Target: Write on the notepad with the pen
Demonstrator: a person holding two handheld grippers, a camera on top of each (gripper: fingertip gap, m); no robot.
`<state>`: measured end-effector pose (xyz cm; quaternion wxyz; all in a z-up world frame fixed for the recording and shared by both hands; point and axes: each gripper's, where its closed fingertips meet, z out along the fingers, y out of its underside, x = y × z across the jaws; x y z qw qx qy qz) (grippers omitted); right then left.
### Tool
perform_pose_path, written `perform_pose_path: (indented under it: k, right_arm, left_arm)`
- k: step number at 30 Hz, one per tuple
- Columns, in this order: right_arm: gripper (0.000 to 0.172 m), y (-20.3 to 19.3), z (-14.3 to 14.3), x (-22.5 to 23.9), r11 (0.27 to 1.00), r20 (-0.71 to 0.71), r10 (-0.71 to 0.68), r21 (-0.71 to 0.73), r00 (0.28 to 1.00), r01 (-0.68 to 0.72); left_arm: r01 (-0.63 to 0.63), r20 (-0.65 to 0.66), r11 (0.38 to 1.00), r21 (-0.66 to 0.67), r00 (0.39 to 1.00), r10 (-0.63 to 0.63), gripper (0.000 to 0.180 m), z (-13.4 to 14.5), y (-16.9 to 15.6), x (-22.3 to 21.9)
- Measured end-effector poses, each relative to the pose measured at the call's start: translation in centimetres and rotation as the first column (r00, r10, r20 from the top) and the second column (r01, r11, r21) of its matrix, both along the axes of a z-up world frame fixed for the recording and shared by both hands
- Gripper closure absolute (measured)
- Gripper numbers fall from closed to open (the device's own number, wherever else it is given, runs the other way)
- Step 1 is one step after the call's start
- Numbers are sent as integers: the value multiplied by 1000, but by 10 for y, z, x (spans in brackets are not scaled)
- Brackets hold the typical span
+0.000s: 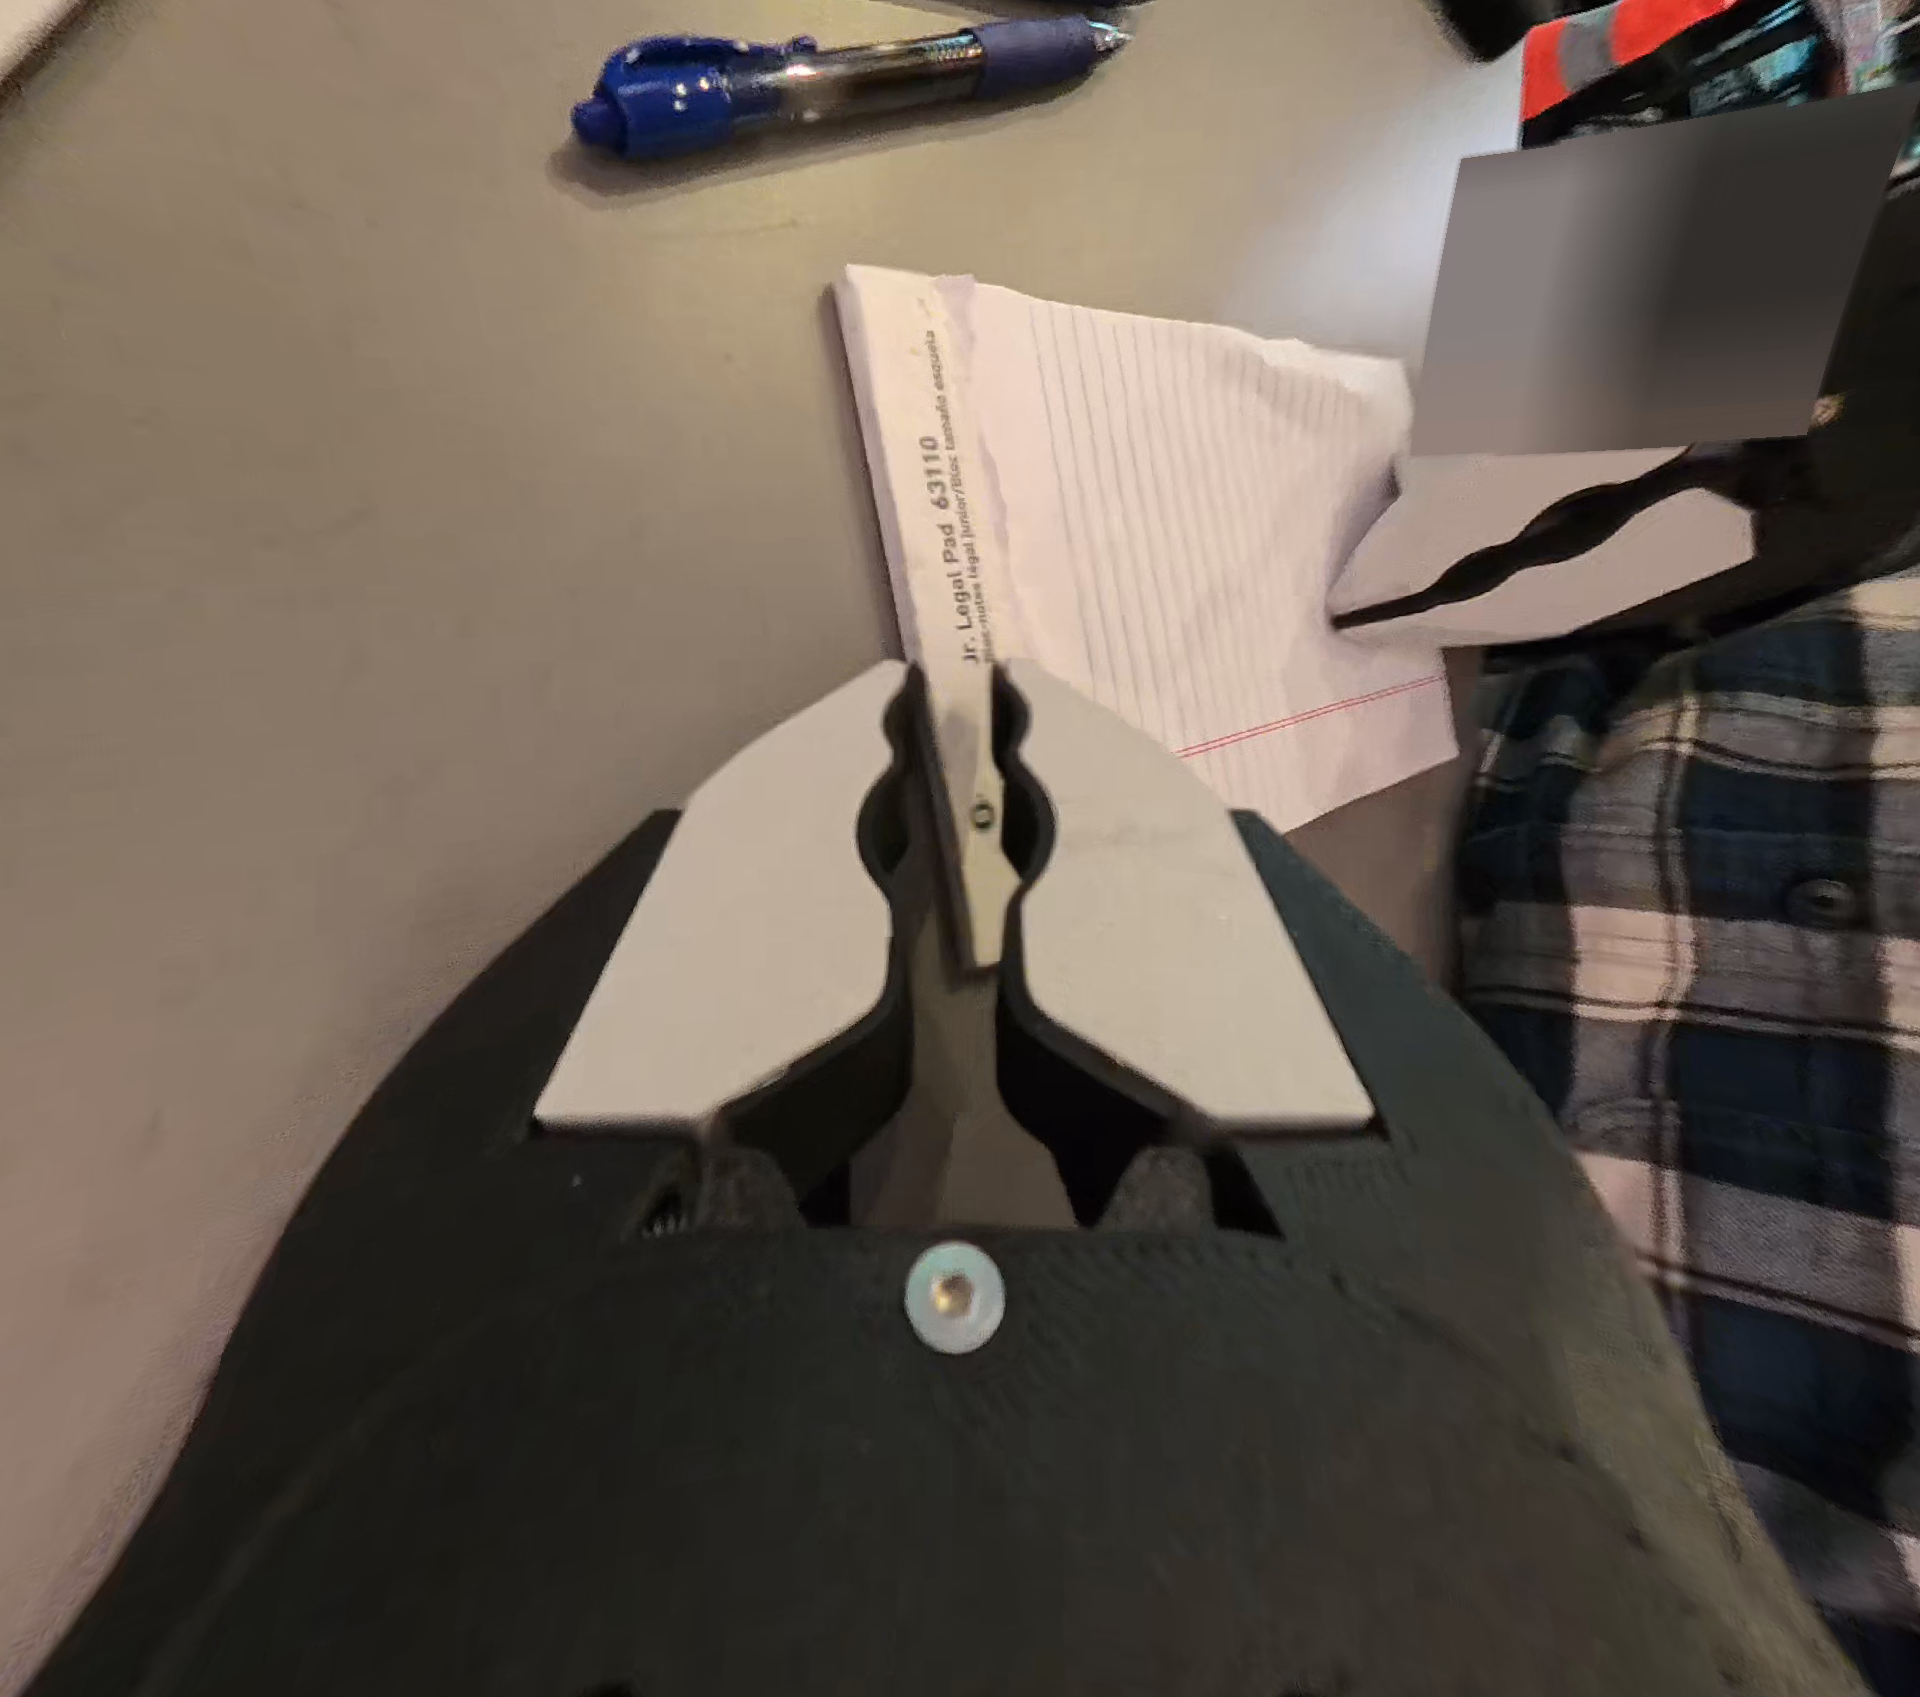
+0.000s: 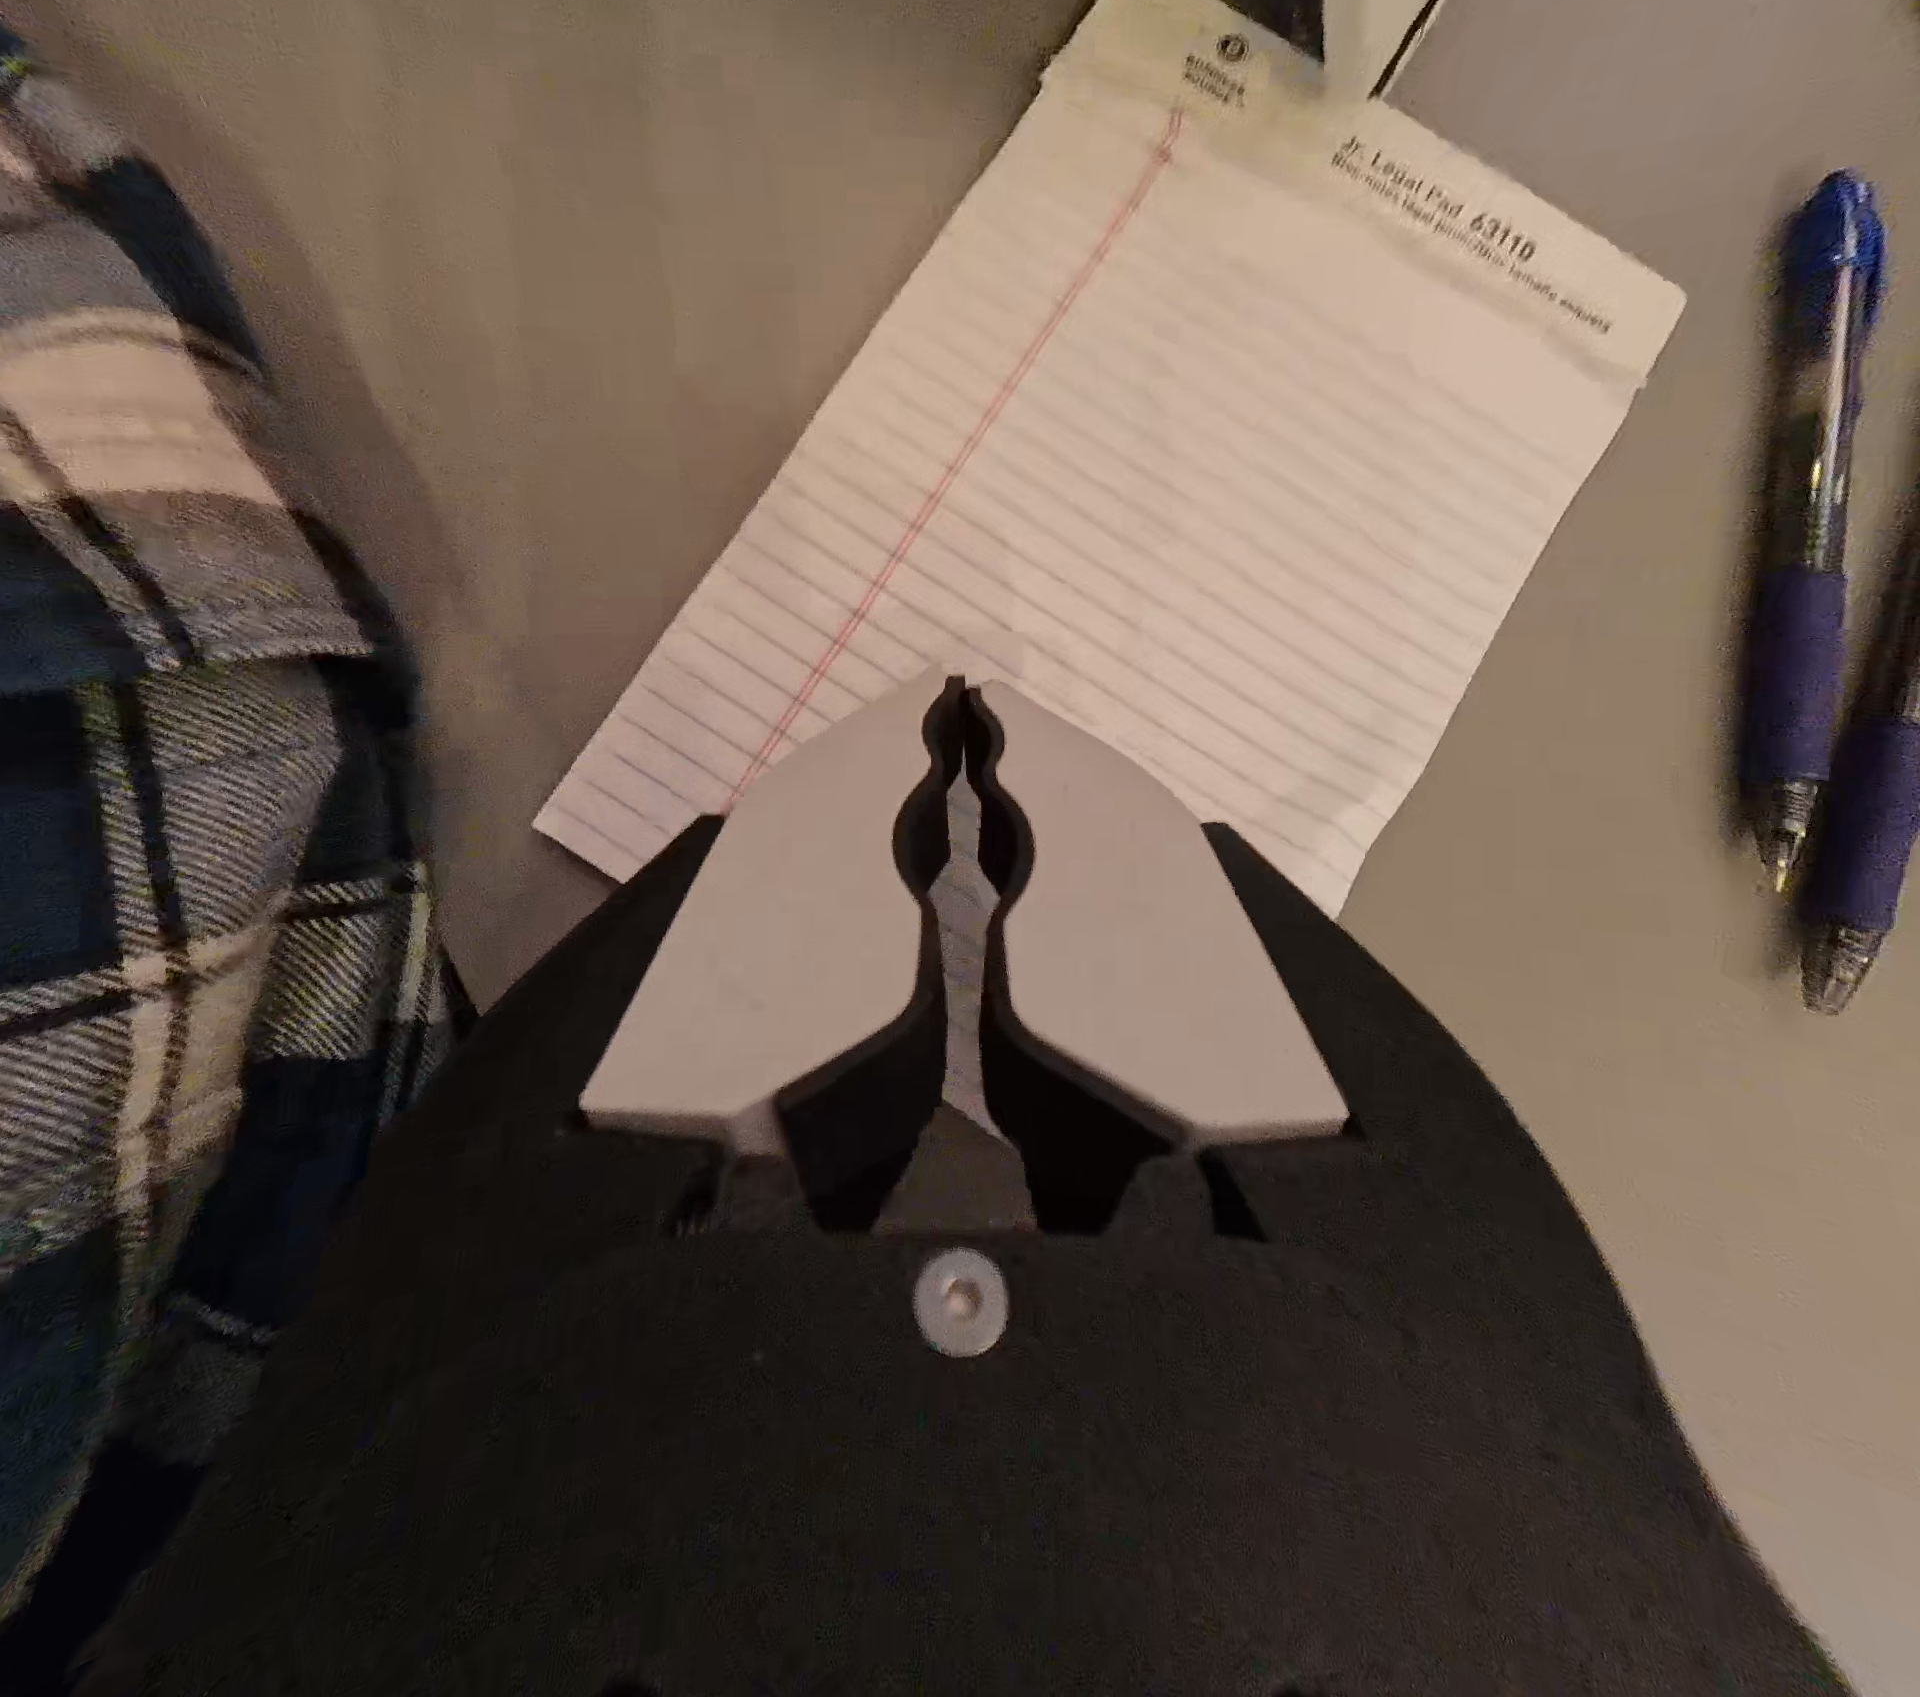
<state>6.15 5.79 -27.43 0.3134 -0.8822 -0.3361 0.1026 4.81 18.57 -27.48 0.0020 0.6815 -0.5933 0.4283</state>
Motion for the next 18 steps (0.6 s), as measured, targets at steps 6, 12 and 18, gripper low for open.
perform_pose_path:
  k: [6, 12, 18]
  right_arm:
    - [171, 0, 1, 0, 999, -47, -5, 50, 999, 7]
    - [172, 3, 1, -1, 998, -72, -5, 69, 997, 10]
    - [172, 5, 2, -1, 997, -77, 1, 75, 997, 5]
  left_arm:
    - [-23, 47, 980, -200, 998, 33, 158, 10, -3, 7]
    - [226, 303, 853, -470, 949, -85, 177, 69, -46, 7]
    - [130, 244, 977, -170, 966, -86, 148, 42, -65, 24]
